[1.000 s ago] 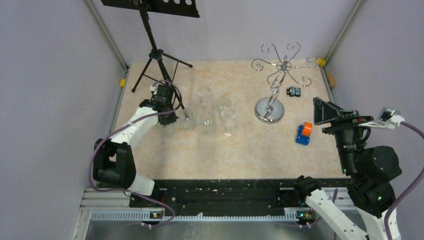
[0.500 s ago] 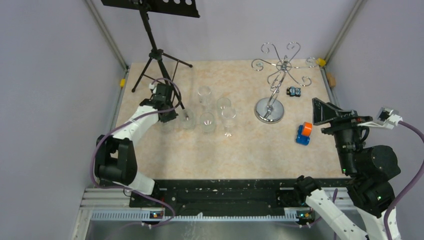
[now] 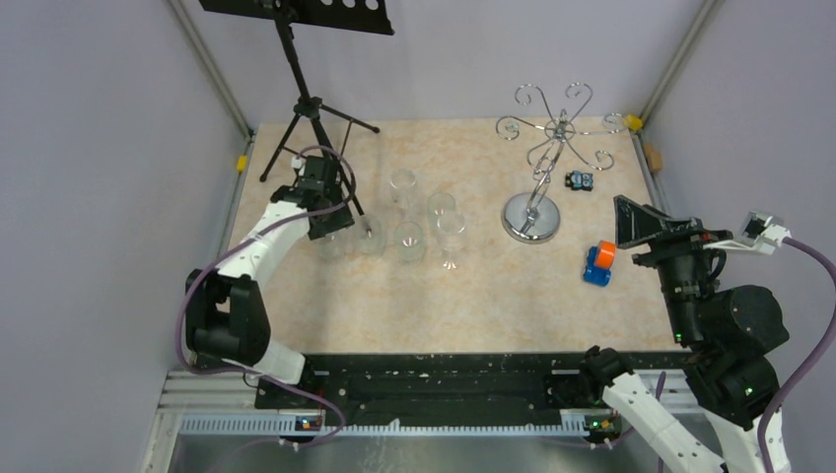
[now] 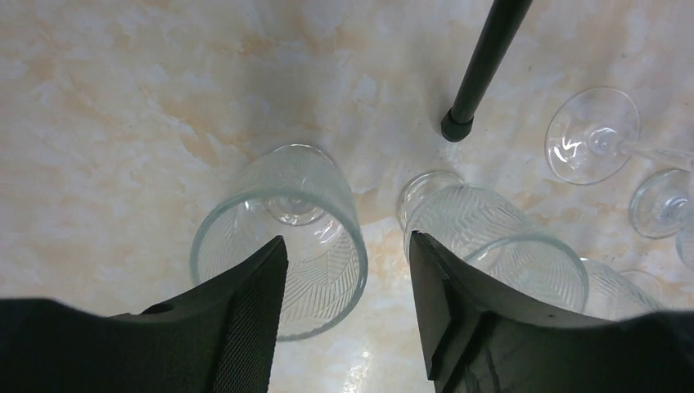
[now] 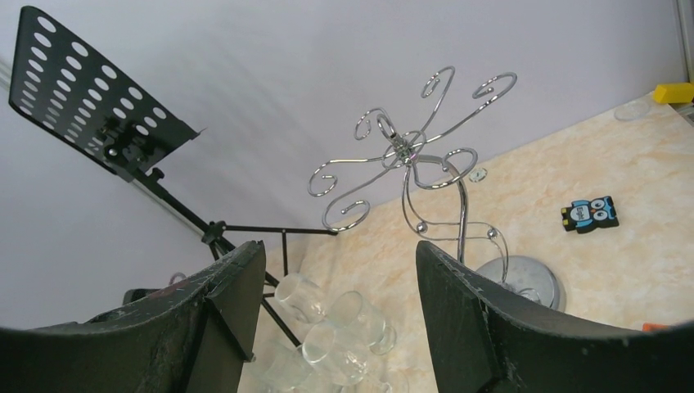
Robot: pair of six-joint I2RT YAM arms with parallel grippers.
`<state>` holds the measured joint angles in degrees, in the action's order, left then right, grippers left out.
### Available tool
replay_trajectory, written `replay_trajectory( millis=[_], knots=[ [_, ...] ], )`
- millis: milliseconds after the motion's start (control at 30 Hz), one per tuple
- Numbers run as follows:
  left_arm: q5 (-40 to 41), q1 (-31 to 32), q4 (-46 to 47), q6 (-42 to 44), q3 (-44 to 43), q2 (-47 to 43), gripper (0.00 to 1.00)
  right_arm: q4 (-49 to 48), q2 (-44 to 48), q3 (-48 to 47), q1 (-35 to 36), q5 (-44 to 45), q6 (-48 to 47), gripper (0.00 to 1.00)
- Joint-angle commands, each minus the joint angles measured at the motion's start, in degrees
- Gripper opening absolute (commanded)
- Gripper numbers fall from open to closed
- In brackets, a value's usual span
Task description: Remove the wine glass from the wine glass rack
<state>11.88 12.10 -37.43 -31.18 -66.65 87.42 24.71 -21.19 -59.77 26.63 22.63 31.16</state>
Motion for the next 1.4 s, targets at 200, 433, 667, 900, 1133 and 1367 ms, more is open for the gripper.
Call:
replay_trajectory(
  millis=[200, 433, 667, 900, 1133, 1367],
  knots=[
    [-0.1, -0.2, -9.4, 4.2, -7.3, -20.7, 0.90, 3.6, 0.1, -5.3, 0.4, 1.4, -2.6, 0.68],
    [2.8, -0.2, -14.4, 10.4, -9.8, -39.5, 0.95, 13.0, 0.1, -12.1, 0.4, 11.3, -13.2, 0.71],
    [9.1, -0.2, -14.3, 15.8, -9.7, -56.1, 0.94, 19.0, 1.0, -18.6, 0.4, 20.9, -17.3, 0.69],
    [9.2, -0.2, -16.1, 16.6, -10.7, -64.2, 0.94, 20.0, 3.9, -20.4, 0.4, 22.7, -18.7, 0.66],
    [9.8, -0.2, -19.3, 15.5, -9.8, -67.5, 0.96, 21.0, 5.3, -19.5, 0.4, 21.4, -19.8, 0.66],
    [11.6, -0.2, -19.1, 16.1, -10.0, -68.0, 0.96, 16.7, 5.1, -17.3, 0.4, 20.8, -19.2, 0.66]
  ],
)
